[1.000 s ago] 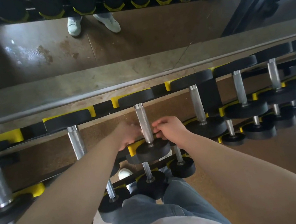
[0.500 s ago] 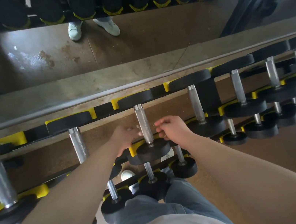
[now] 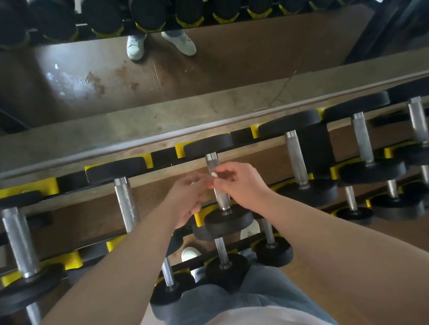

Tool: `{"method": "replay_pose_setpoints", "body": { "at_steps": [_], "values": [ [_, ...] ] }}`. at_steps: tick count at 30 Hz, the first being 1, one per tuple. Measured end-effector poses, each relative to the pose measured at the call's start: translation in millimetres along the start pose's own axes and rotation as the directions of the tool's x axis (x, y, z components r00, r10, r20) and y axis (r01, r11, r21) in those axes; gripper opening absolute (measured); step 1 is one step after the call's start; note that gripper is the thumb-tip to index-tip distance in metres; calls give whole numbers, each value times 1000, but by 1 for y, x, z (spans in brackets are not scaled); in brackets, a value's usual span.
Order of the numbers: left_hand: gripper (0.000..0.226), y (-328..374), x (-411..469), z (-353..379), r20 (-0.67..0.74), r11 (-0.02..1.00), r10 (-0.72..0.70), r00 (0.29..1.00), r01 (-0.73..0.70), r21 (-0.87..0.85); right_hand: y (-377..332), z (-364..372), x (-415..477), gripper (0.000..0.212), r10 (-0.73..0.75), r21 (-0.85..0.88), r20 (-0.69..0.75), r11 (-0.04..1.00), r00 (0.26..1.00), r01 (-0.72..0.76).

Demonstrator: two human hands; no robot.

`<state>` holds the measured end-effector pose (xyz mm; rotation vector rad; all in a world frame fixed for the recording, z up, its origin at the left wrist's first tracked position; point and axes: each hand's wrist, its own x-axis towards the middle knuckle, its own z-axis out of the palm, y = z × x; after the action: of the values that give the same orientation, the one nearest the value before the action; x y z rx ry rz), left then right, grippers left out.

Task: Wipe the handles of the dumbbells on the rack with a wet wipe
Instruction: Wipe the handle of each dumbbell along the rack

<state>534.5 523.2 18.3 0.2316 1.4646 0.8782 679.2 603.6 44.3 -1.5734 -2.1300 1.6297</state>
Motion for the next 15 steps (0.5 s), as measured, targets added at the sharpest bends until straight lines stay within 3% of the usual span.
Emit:
{"method": "replay_pose_setpoints", "body": {
  "at_steps": [2, 5, 7, 9, 11, 15],
  "values": [
    [21, -2, 3, -1, -4, 1000, 8, 1000, -8, 15, 5, -2, 6, 23, 57, 42, -70, 998, 996, -55],
    [24, -9, 9, -6, -71, 999, -28, 997, 29, 13, 10, -11, 22, 17, 258, 253, -222, 947, 940, -200],
    [27, -15, 11, -10, -80, 996, -73, 994, 77, 39, 13, -14, 36, 13, 382, 410, -146, 863, 913, -295],
    [24, -18, 11, -12, -47, 991, -101, 994, 105, 80, 16, -13, 47, 13, 385, 496, 2, 801, 923, -335],
    [22, -19, 11, -14, -34, 988, -115, 993, 118, 103, 20, -13, 51, 17, 332, 454, 127, 818, 935, -352],
    [25, -22, 17, -15, -50, 983, -139, 989, 144, 111, 29, -20, 38, 21, 323, 164, 319, 907, 891, -388]
  ]
}}
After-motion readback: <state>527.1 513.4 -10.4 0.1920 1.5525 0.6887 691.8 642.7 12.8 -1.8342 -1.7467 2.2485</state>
